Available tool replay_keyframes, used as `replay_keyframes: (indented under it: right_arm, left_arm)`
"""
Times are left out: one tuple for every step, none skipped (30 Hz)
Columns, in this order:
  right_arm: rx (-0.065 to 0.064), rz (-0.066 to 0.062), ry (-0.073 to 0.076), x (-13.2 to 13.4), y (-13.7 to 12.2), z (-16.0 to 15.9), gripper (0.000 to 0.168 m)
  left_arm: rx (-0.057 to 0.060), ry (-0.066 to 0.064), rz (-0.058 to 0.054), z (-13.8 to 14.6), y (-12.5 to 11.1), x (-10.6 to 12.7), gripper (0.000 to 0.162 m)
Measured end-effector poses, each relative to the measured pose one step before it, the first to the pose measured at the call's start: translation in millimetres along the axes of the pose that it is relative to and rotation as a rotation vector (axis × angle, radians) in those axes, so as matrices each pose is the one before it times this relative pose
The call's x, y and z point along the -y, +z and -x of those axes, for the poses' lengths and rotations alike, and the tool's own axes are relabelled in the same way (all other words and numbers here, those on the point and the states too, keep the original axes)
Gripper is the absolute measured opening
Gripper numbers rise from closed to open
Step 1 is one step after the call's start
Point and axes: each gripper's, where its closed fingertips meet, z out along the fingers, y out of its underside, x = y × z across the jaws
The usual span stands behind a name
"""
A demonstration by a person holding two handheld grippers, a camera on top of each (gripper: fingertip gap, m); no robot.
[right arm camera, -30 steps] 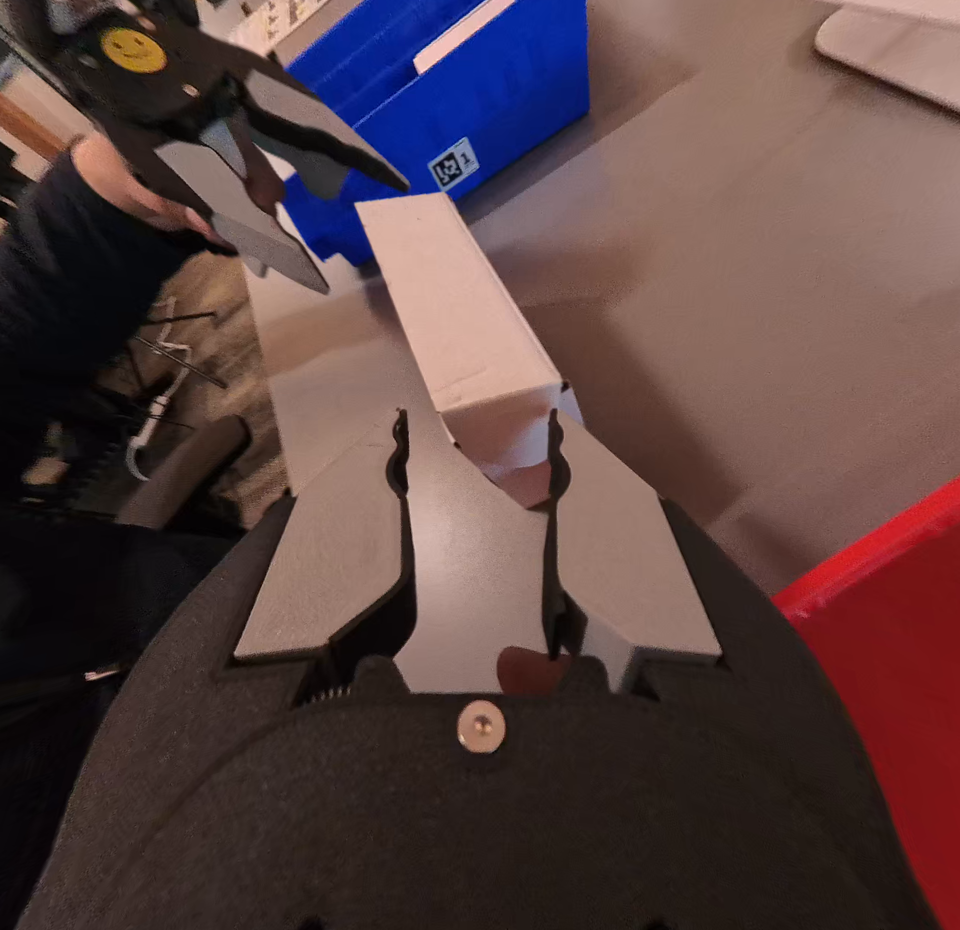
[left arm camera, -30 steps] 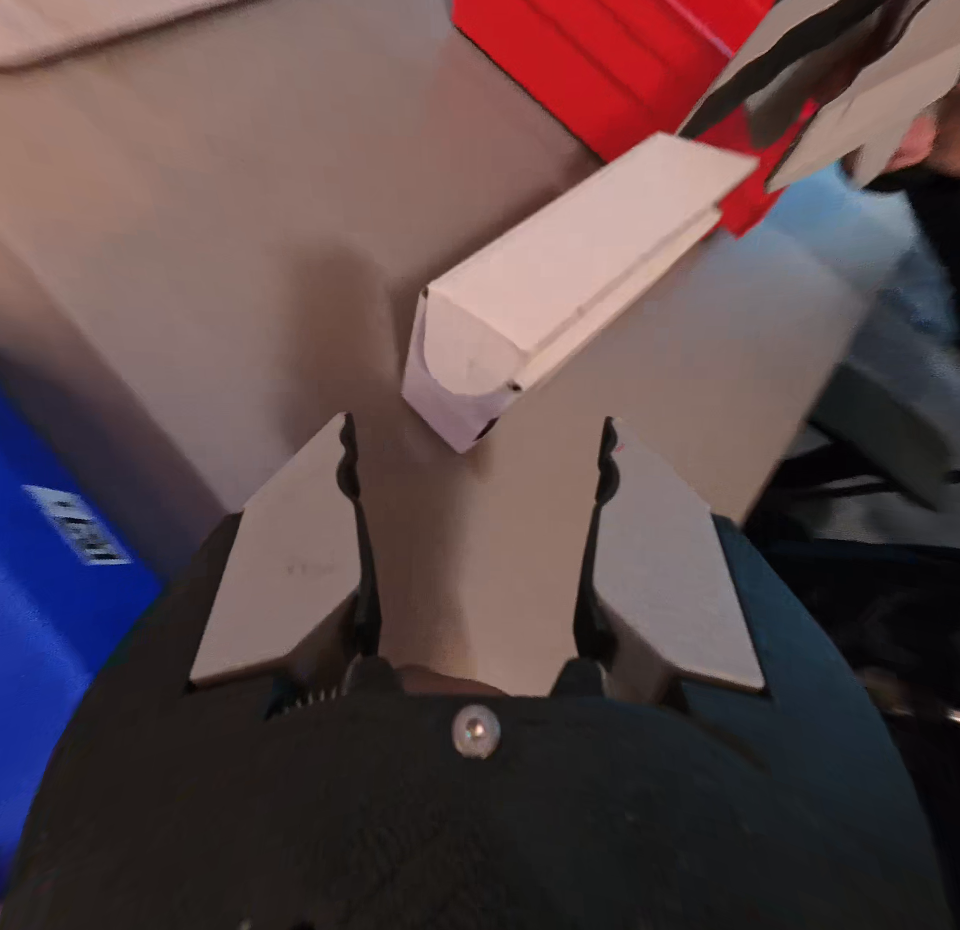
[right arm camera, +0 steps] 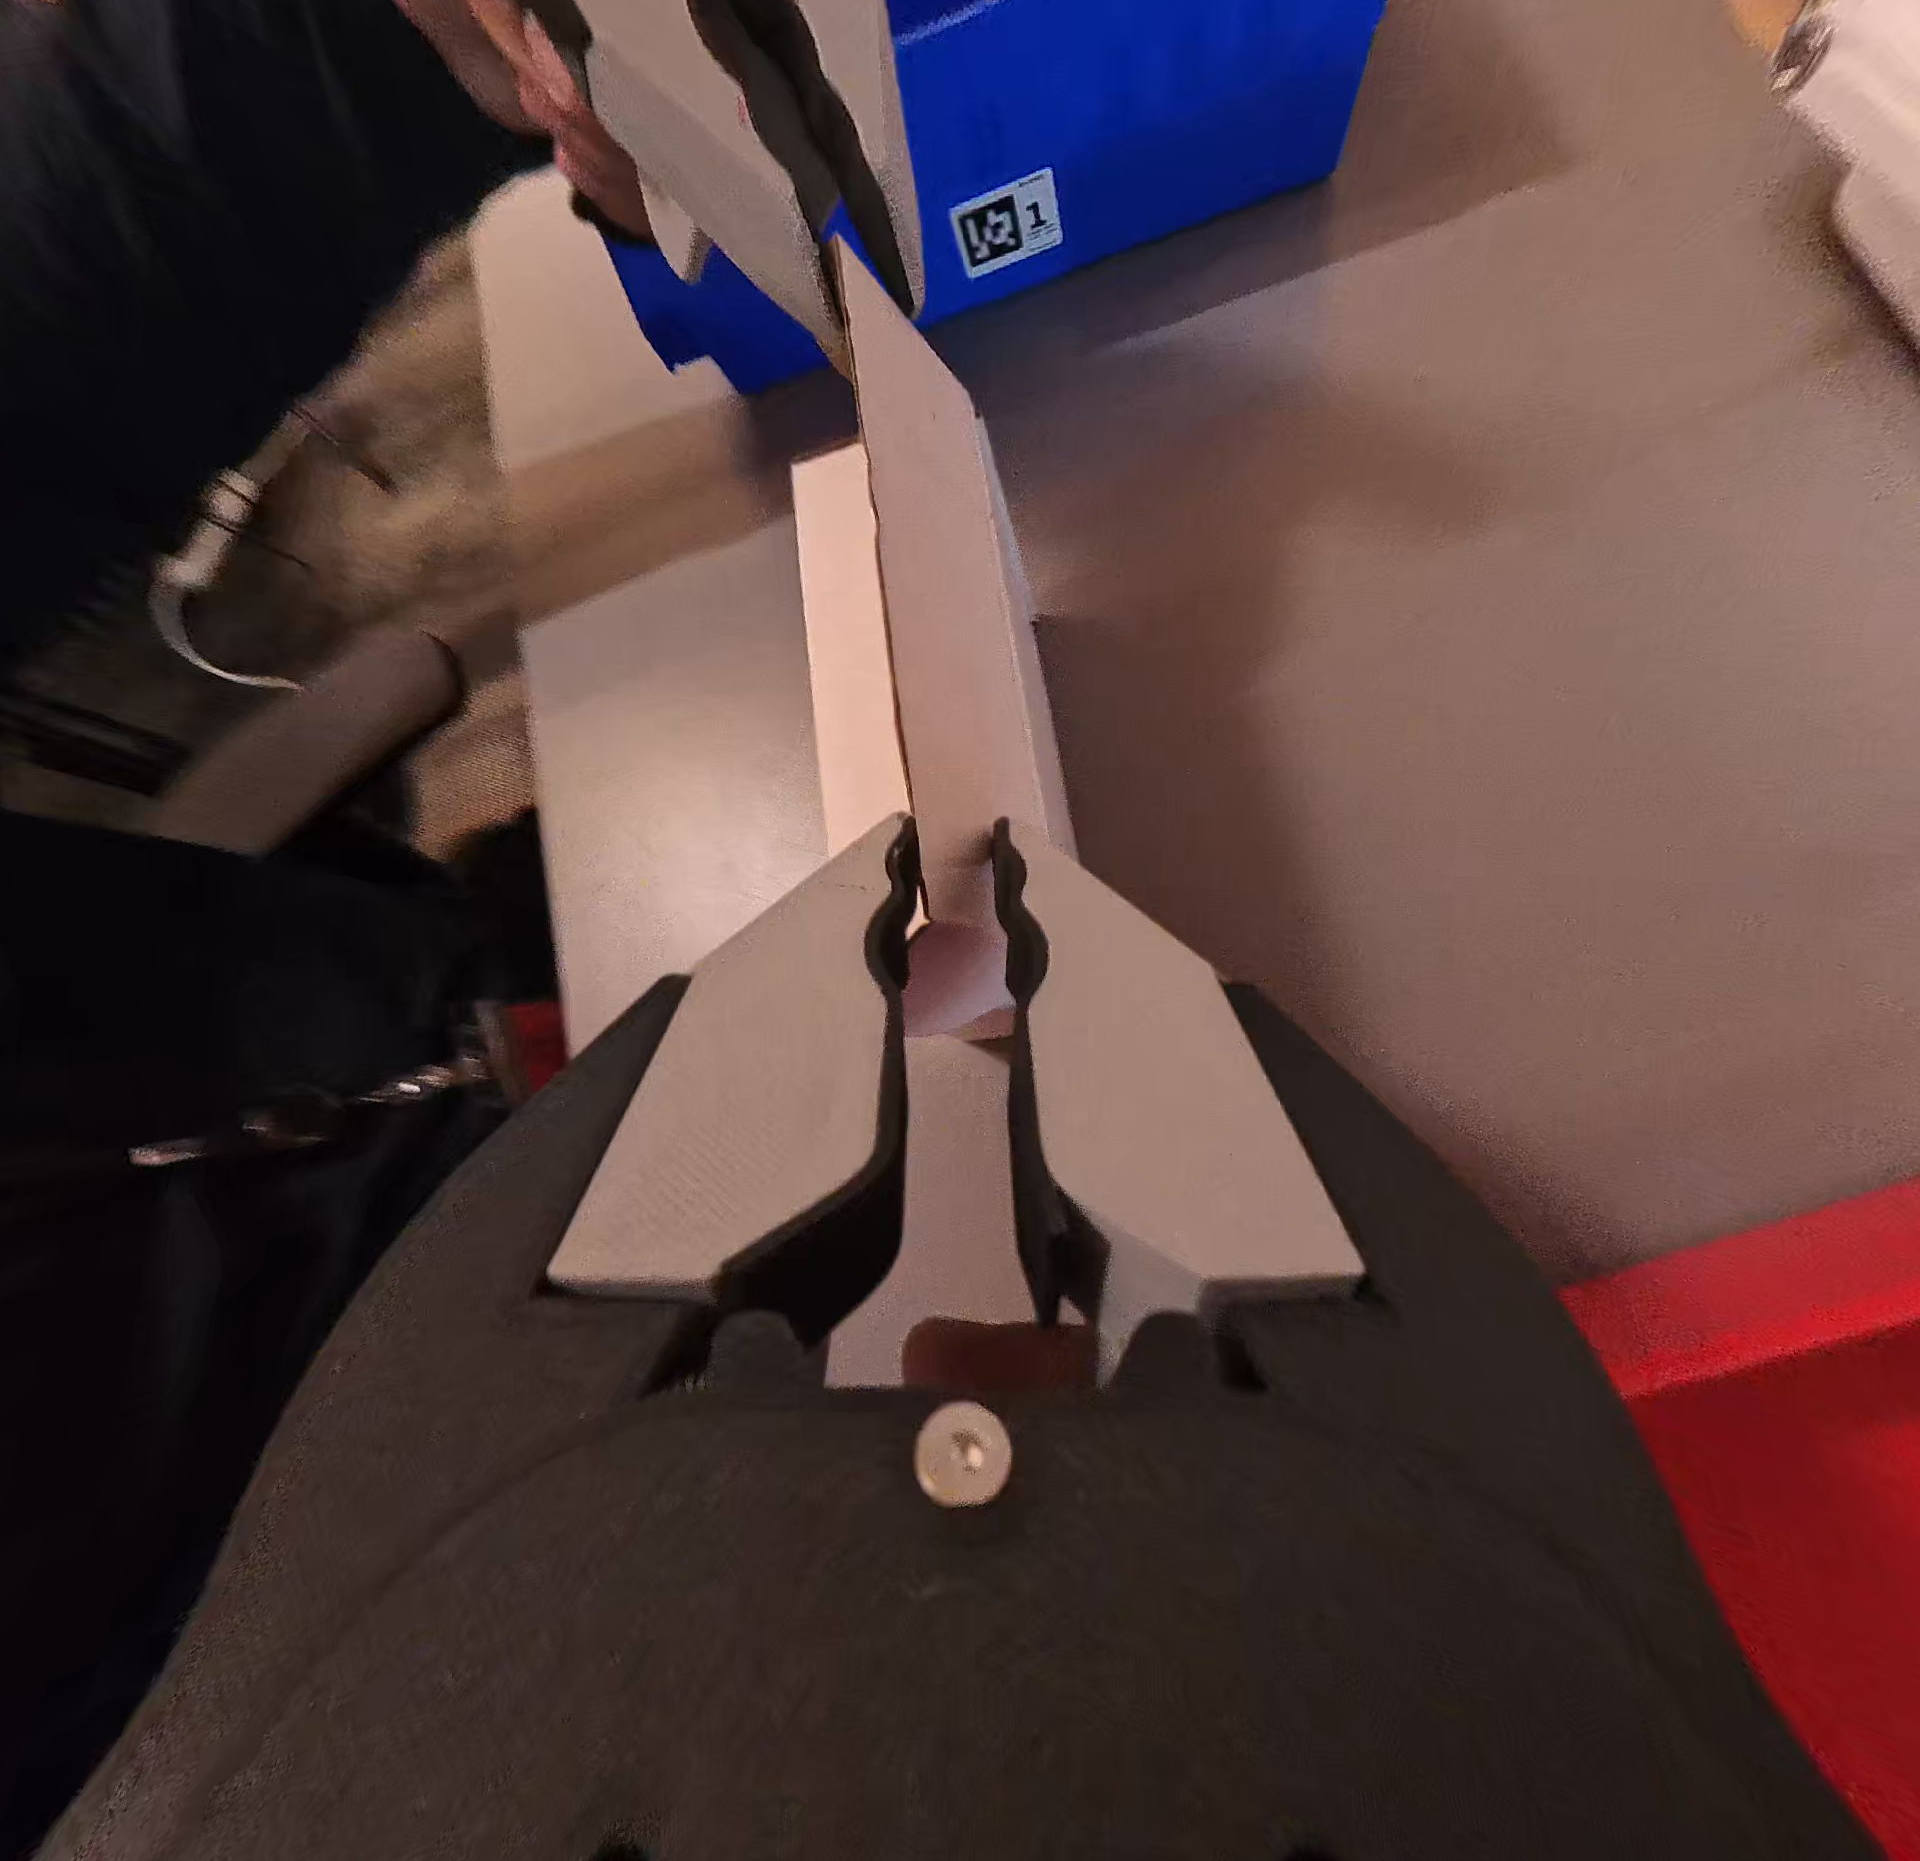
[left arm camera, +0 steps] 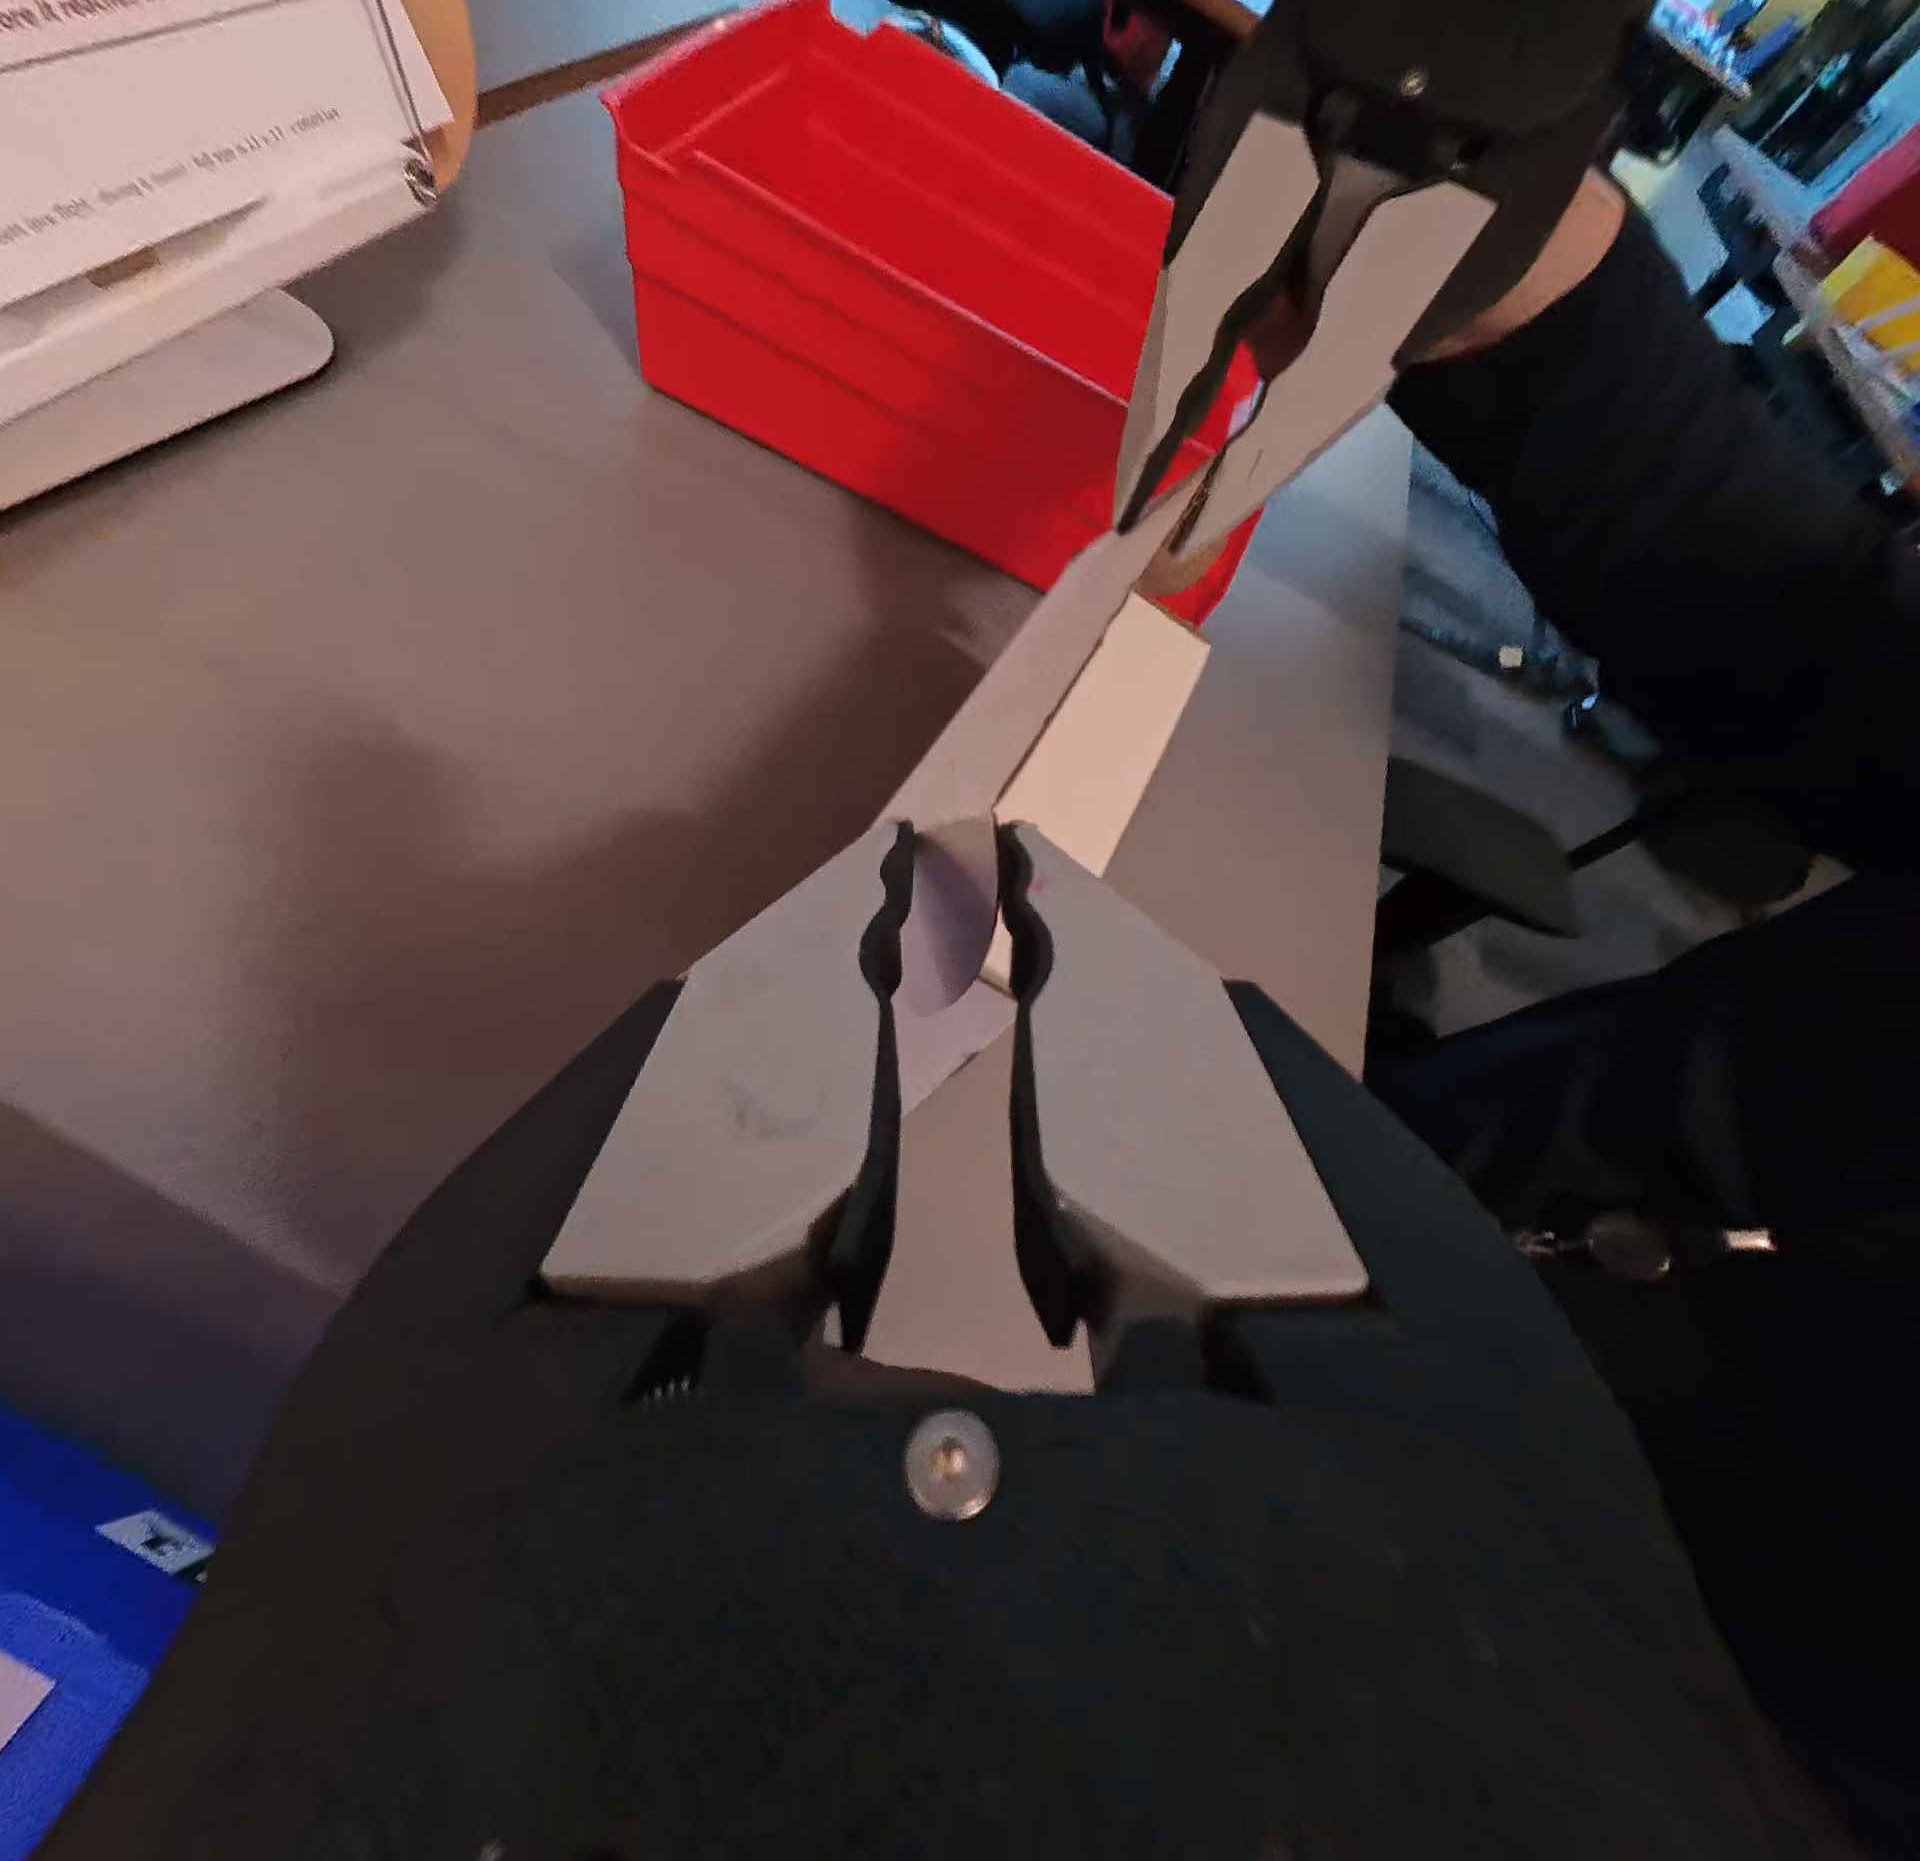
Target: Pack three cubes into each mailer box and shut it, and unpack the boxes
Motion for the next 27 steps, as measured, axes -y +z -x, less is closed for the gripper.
replay_keyframes:
  right_arm:
    - [0.042, -0.007, 0.0572, 1.16, -0.07, 0.37, 0.012]
    - [0.0352, -0.0083, 0.0493, 0.94, -0.41, -0.6, 0.012]
    - [0.0251, -0.0111, 0.0382, 1.24, -0.9, -1.85, 0.011]
    - [0.0173, -0.0114, 0.0326, 1.04, -1.22, -2.19, 0.01]
    - [0.0102, -0.0115, 0.0267, 0.99, -1.48, -2.48, 0.009]
    - [0.0028, -0.0127, 0.0189, 1.1, -1.22, -2.4, 0.009]
    - [0.0029, -0.0105, 0.0094, 0.72, -0.63, -1.33, 0.009]
    - [0.0088, -0.006, 0.0024, -0.12, 0.3, 0.55, 0.009]
    - [0.012, -0.0028, 0.0065, -0.33, 1.09, 1.71, 0.009]
    - [0.0131, 0.0006, 0.0136, -0.2, 1.79, 2.18, 0.009]
    - [0.0131, 0.0038, 0.0143, -0.36, 2.06, 2.57, 0.009]
    - [0.0069, 0.0032, 0.0197, 0.03, 1.76, 1.71, 0.009]
    - [0.0009, 0.0028, 0.0262, 0.38, 0.89, 0.53, 0.009]
    - [-0.0001, 0.0033, 0.028, 0.26, 0.3, -0.04, 0.009]
    - [0.0025, 0.0021, 0.0307, -0.02, -0.02, 0.02, 0.009]
    - [0.007, 0.0009, 0.0303, -0.27, -0.21, 0.24, 0.01]
    - [0.0107, 0.0015, 0.0276, -0.63, -0.32, 0.54, 0.01]
    - [0.0077, -0.0003, 0.0181, -0.58, -0.78, 0.12, 0.011]
    - [0.0074, 0.0009, -0.0056, -0.74, -1.22, 0.84, 0.012]
    - [0.0147, 0.0064, -0.0343, -2.08, -0.97, 3.03, 0.015]
    - [0.022, 0.0084, -0.045, -3.25, -0.97, 4.84, 0.017]
    - [0.0231, 0.0011, -0.0432, -2.61, -1.78, 5.46, 0.017]
    - [0.0202, -0.0131, -0.0444, -0.15, -3.28, 5.5, 0.02]
    - [0.0097, -0.0275, -0.0501, 2.42, -4.95, 4.39, 0.023]
    - [0.0007, -0.0356, -0.0553, 3.77, -6.27, 3.33, 0.024]
    - [0.0045, -0.0303, -0.0553, 2.92, -6.64, 4.03, 0.023]
    - [0.0072, -0.0124, -0.0515, 0.08, -5.71, 4.41, 0.023]
  left_arm:
    - [0.0102, -0.0043, -0.0109, 1.55, -0.22, 2.26, 0.013]
    - [0.0139, 0.0056, -0.0147, 0.26, -0.31, 3.28, 0.013]
    - [0.0187, 0.0222, -0.0092, -1.08, -0.27, 3.0, 0.02]
    - [0.0378, 0.0402, 0.0036, 0.02, -0.42, 1.47, 0.026]
    - [0.0789, 0.0567, 0.0181, 3.92, -1.23, 0.46, 0.032]
    - [0.1325, 0.0759, 0.0162, 8.49, -3.68, 2.59, 0.044]
    - [0.1438, 0.0871, -0.0208, 6.03, -7.31, 7.75, 0.038]
    - [0.0836, 0.0823, -0.0627, -5.15, -9.48, 12.04, 0.031]
    - [0.0192, 0.0553, -0.0715, -15.36, -8.29, 12.84, 0.025]
    - [-0.0312, 0.0257, -0.039, -22.36, -3.53, 8.4, 0.018]
    - [-0.0593, 0.0126, 0.0236, -25.22, 3.04, -0.9, 0.012]
    - [-0.0473, 0.0267, 0.0634, -21.84, 7.85, -7.26, 0.005]
    - [0.0152, 0.0416, 0.0591, -10.78, 10.42, -6.82, 0.007]
    - [0.0434, 0.0502, 0.044, -4.96, 10.77, -3.97, 0.008]
    - [0.0388, 0.0462, 0.0386, -3.57, 10.24, -2.56, 0.008]
    - [0.0175, 0.0349, 0.042, -4.49, 9.48, -2.5, 0.008]
    - [0.0022, 0.0182, 0.0403, -4.25, 8.41, -1.97, 0.008]
    - [-0.0145, 0.0054, 0.0219, -4.86, 6.29, 0.33, 0.002]
    - [-0.0065, -0.0035, 0.0012, -1.51, 3.45, 2.6, 0.0]
    - [-0.0096, 0.0062, 0.0088, 0.21, 1.59, 0.53, 0.0]
    - [-0.0249, -0.0009, 0.0062, -0.34, 0.2, -0.13, 0.0]
    - [-0.0311, -0.0015, -0.0025, -0.47, -0.19, -0.3, 0.0]
    - [-0.0315, 0.0057, -0.0134, -0.19, -0.11, -0.45, 0.0]
    - [-0.0372, 0.0075, -0.0219, -0.38, -0.59, -0.33, 0.0]
    - [-0.0388, 0.0095, -0.0222, -0.13, -1.09, -1.1, 0.0]
    - [-0.0347, 0.0006, -0.0156, 0.9, -1.33, -1.81, 0.0]
    - [-0.0276, 0.01, -0.0101, 1.28, -1.48, -2.09, 0.0]
